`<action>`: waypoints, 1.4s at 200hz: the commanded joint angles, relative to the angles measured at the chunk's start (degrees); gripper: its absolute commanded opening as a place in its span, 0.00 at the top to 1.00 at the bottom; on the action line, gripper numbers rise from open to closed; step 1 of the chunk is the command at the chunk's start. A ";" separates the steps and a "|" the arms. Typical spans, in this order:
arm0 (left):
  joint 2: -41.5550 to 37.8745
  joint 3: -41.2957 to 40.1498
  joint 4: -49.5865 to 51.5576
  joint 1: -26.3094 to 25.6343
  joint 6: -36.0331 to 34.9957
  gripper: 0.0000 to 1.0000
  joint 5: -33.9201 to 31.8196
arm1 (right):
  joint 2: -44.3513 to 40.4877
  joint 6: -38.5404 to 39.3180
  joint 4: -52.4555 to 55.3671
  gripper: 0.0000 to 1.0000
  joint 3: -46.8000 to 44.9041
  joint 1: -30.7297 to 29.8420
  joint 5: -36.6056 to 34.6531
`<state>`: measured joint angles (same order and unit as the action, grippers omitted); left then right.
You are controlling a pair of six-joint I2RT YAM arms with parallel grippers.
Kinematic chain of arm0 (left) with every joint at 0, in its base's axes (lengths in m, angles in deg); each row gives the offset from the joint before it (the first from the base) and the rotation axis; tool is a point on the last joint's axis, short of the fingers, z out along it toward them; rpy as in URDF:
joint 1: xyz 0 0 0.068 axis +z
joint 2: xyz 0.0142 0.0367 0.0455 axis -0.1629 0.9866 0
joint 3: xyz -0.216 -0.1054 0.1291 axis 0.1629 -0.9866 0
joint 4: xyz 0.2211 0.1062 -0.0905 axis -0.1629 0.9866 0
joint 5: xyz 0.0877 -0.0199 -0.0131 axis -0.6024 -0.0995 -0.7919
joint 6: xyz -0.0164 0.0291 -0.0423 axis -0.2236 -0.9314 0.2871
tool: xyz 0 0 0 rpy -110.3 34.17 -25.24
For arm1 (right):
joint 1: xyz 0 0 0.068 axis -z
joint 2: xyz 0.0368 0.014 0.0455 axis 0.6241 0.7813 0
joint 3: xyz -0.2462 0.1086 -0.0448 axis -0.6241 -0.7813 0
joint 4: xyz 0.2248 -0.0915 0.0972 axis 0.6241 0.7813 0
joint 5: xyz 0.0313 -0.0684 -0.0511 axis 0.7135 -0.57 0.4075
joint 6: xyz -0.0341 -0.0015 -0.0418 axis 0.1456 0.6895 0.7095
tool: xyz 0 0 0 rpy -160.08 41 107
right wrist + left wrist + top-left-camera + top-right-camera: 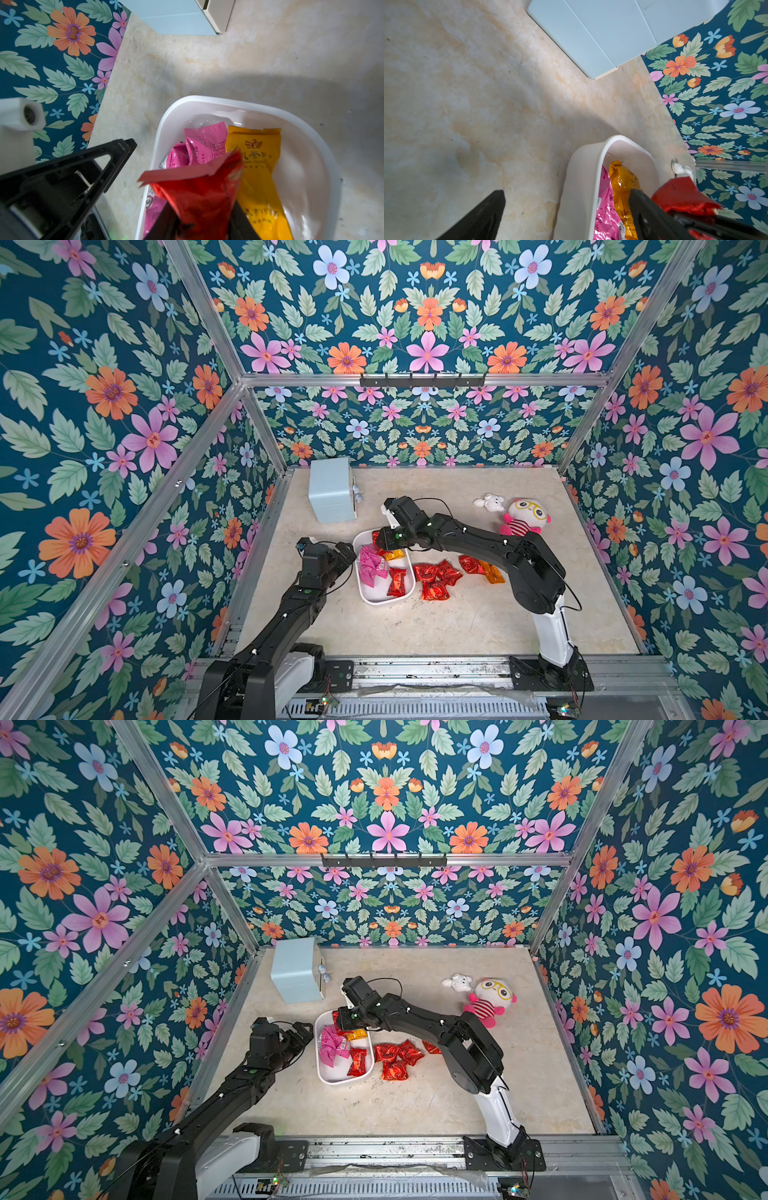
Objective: Put the tea bags into the storage box
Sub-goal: Place the tea bag in the storage box, then pick up the tea bag from the center of the board.
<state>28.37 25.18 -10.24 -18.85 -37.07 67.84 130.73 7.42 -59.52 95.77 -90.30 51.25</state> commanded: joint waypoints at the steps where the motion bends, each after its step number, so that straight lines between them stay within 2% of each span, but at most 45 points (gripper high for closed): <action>1: -0.28 -0.39 0.63 -0.02 0.10 0.01 -0.45 | 2.29 0.32 2.10 0.65 2.64 -0.35 1.22; 31: -0.28 -0.51 0.59 -0.02 0.15 0.01 -0.30 | 3.35 0.45 2.77 0.56 4.40 -0.35 1.60; 50: 0.05 -0.22 0.50 -0.06 -0.09 0.01 -0.35 | 2.73 0.51 3.04 0.47 4.42 -0.43 1.62; 89: 1.39 0.99 0.19 0.04 -0.78 0.01 -0.02 | -1.69 0.90 4.22 0.38 1.69 -0.39 -3.84; 140: 2.76 1.50 -1.30 -0.10 -0.90 0.01 0.61 | -10.13 0.87 10.63 0.33 -4.12 0.28 -18.30; 175: 3.52 1.78 -2.14 -0.28 -0.90 0.01 0.90 | -18.25 -2.89 12.99 0.31 -13.57 2.94 -24.56; 235: 4.31 1.78 -2.71 -1.16 -0.99 0.01 0.61 | -32.85 -7.76 15.37 0.31 -31.40 12.60 -28.82; 280: 4.48 1.68 -2.55 -1.51 -0.90 0.01 0.26 | -38.38 -8.40 13.33 0.35 -41.14 18.49 -26.36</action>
<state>32.74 26.77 -11.85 -20.25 -37.53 68.48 93.94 -0.10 -45.25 57.83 -73.16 23.97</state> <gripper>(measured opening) 0.993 0.653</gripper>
